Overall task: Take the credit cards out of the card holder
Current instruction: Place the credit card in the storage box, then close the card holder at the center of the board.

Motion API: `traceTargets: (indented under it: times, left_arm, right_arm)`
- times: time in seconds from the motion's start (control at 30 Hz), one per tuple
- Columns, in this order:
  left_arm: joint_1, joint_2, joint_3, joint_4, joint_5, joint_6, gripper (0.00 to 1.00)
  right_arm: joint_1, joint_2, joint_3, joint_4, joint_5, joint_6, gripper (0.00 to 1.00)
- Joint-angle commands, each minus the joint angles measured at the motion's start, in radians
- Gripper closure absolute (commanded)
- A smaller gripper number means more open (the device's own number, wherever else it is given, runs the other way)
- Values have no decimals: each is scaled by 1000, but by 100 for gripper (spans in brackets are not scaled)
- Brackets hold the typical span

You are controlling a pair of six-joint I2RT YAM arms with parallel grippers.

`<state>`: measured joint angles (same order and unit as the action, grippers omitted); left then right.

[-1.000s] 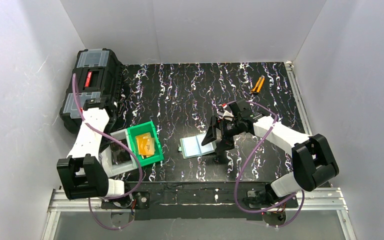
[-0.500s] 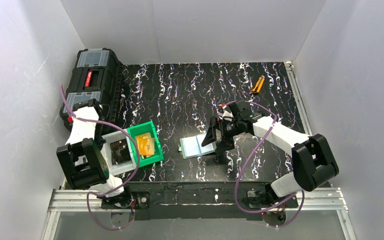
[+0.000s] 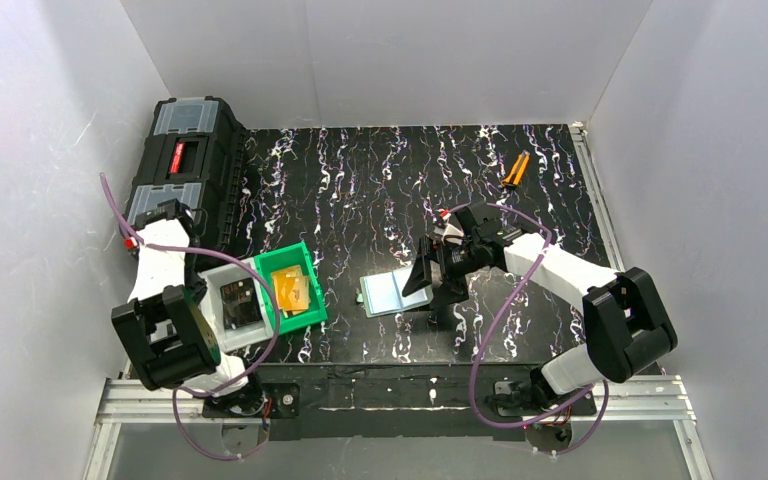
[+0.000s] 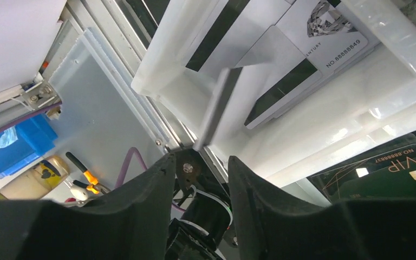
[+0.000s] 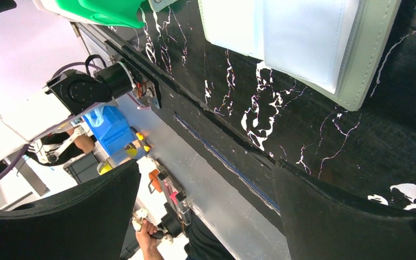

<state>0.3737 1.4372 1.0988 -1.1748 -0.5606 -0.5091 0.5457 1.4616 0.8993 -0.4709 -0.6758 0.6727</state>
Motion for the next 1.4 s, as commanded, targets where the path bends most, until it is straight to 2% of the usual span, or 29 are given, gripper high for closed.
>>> traceTargets:
  times: [0.0,0.37,0.53,0.77,1.03,1.23,1.37]
  left_arm:
    - [10,-55,8,-8,-6,-5,58]
    - [8,-148,79,-32,63,21,49]
    - [-55,-200,137,-37,135,30,46]
    - [-301,-194,217,-48,203,-46,45]
    - [-646,-113,259,74,366,-140,47]
    - [-843,3,222,260,544,-168,49]
    - [-908,82,176,394,711,-189,57]
  right_arm:
    - [11,4,8,-7,-2,-22,2]
    - [16,-5,13,-25,41,-37,1]
    - [16,-8,25,-39,100,-41,2]
    - [14,-32,31,-44,208,-15,2]
    - [-21,-33,39,-42,319,17,2]
    - [-30,22,70,-7,361,34,14]
    - [-28,68,109,9,353,61,30]
